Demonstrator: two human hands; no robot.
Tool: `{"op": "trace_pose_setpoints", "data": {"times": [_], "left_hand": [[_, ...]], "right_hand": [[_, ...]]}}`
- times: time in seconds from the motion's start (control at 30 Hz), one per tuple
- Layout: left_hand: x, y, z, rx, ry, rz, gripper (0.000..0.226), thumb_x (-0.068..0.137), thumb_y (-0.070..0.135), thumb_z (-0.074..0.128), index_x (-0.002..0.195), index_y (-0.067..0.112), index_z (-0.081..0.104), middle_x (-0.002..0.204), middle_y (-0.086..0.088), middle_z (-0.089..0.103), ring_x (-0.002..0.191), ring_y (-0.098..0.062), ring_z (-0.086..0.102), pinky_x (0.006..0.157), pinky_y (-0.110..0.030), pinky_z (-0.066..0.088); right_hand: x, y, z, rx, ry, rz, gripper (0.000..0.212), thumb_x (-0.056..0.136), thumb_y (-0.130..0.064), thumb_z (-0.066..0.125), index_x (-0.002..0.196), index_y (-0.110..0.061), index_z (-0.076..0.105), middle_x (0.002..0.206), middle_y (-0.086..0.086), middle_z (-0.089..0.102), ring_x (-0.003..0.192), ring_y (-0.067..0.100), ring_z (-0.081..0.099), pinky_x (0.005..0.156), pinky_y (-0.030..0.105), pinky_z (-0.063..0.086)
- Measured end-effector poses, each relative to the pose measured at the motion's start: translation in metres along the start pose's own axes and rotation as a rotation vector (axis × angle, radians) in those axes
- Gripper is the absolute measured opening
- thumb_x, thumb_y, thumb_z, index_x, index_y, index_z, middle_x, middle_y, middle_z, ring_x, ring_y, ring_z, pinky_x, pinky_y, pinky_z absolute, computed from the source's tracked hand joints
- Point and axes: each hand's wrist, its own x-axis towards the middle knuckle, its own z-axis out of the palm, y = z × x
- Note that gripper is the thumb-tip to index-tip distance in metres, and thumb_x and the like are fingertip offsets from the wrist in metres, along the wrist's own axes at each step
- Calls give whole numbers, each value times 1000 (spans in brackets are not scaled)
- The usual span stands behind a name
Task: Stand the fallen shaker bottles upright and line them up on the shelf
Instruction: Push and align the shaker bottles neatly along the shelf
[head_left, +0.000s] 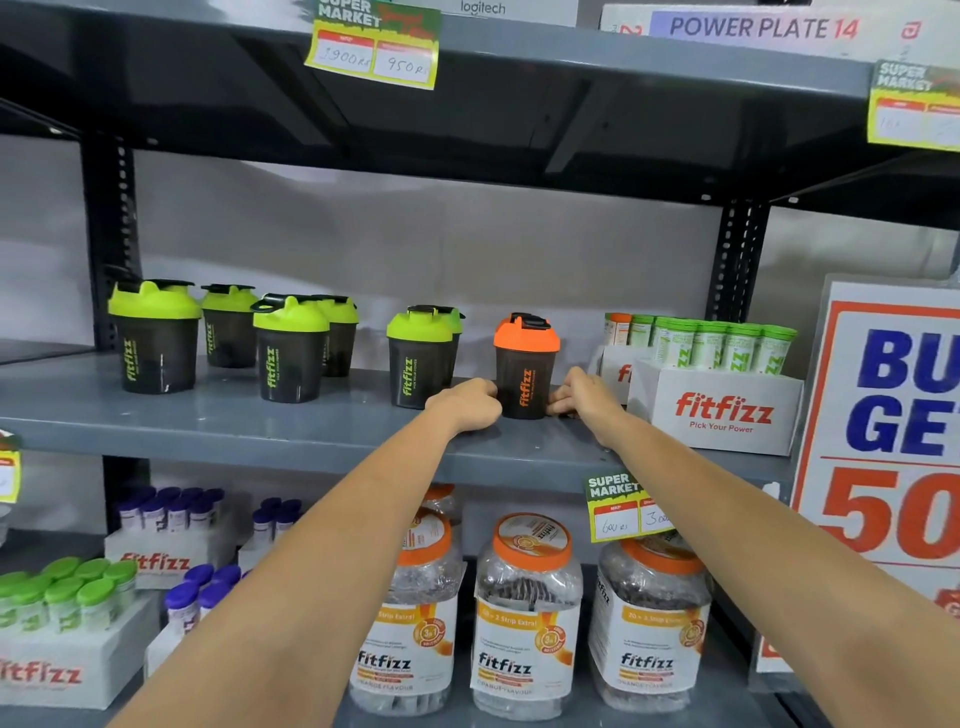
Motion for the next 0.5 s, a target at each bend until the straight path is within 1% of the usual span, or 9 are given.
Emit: {"op": "trace_pose_setpoints", "data": {"times": [0.07,0.13,0.17,0.23,0.27,0.37,0.4,0.43,0.5], "left_hand": [[-1,0,0,14,5,10,50,83,24,42,130,29,56,134,-3,58,122,-29,52,105,-43,41],[-1,0,0,22,27,23,44,88,22,41,129,26,56,134,-4,58,121,-29,52,104,-42,42],[-1,-2,1,19,37,26,43,88,21,42,129,24,57,133,-5,58,120,-29,52,103,-41,42],[-3,-5,2,1,70,35,42,88,18,44,127,17,57,132,-8,58,116,-28,53,101,-38,43],[-4,-8,2,-20,93,46,39,87,16,46,123,13,59,128,-11,59,111,-26,54,99,-37,43],[-13,-22,-8,-145,187,87,22,83,7,52,97,7,69,103,-11,68,95,-23,60,92,-36,52],[-16,-30,-13,-163,227,96,20,81,5,54,89,6,72,96,-10,71,92,-23,64,89,-35,54],[-19,-40,-19,-159,268,97,21,78,5,55,82,7,75,90,-8,74,90,-23,66,86,-34,56],[-22,-65,-34,-140,344,63,22,74,6,53,75,6,75,84,-9,74,87,-25,68,81,-36,58]], "right_hand": [[-2,-1,0,-11,7,8,50,98,-26,21,73,-11,62,90,16,76,100,32,67,106,46,40],[-8,-5,0,-13,14,4,50,99,-25,21,75,-11,62,92,17,75,100,31,66,105,43,40],[-11,-6,-1,-19,27,-5,52,100,-25,21,78,-8,64,92,16,75,97,29,66,103,40,40],[-17,-7,-4,-63,88,-35,56,102,-25,22,86,0,70,86,15,73,81,22,63,95,33,41],[-18,-7,-4,-102,135,-71,57,102,-26,24,87,2,71,82,15,73,74,19,60,91,32,41],[-25,-7,-3,-335,270,-214,53,100,-31,32,75,-3,70,71,11,71,71,22,65,85,34,50],[-27,-7,-3,-451,300,-284,51,99,-33,35,69,-7,67,69,10,68,70,23,65,79,35,52],[-30,-8,-4,-550,308,-370,48,97,-32,39,62,-11,63,65,9,65,66,24,63,69,33,51],[-38,-13,1,-649,240,-539,43,91,-29,45,49,-20,48,53,3,53,56,23,52,54,30,40]]}}
